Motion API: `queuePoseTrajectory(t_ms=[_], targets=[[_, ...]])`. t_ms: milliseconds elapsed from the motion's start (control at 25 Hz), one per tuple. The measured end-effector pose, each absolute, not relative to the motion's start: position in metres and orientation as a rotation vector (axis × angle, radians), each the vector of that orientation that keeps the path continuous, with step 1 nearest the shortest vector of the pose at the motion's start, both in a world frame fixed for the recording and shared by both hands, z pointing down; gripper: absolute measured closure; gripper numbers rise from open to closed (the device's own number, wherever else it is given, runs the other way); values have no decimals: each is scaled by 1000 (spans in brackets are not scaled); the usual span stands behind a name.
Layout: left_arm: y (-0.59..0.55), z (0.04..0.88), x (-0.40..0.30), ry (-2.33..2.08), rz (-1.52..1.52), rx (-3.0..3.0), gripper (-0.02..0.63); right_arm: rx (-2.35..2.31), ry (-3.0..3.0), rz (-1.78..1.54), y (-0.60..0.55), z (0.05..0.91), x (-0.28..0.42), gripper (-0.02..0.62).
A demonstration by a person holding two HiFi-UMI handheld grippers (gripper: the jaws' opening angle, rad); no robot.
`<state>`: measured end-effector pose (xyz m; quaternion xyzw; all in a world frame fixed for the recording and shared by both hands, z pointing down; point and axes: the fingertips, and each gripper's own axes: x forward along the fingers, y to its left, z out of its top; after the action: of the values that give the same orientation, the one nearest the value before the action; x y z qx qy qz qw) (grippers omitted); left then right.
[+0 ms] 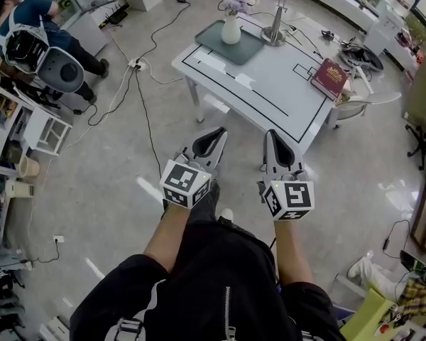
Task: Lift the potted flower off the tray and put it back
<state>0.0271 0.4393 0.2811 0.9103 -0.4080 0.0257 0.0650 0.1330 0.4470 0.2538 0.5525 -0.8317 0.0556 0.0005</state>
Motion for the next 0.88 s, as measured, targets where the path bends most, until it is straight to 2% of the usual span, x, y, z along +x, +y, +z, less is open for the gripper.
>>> queuePoseTrajectory(t_ms=[440,880], targets=[[348,292,32,-1187,54,2766,589,1686,-2626,138,365,264,121,588],[150,314,8,-1113,58,2745,589,1630,-2557,226,169,289,82,588]])
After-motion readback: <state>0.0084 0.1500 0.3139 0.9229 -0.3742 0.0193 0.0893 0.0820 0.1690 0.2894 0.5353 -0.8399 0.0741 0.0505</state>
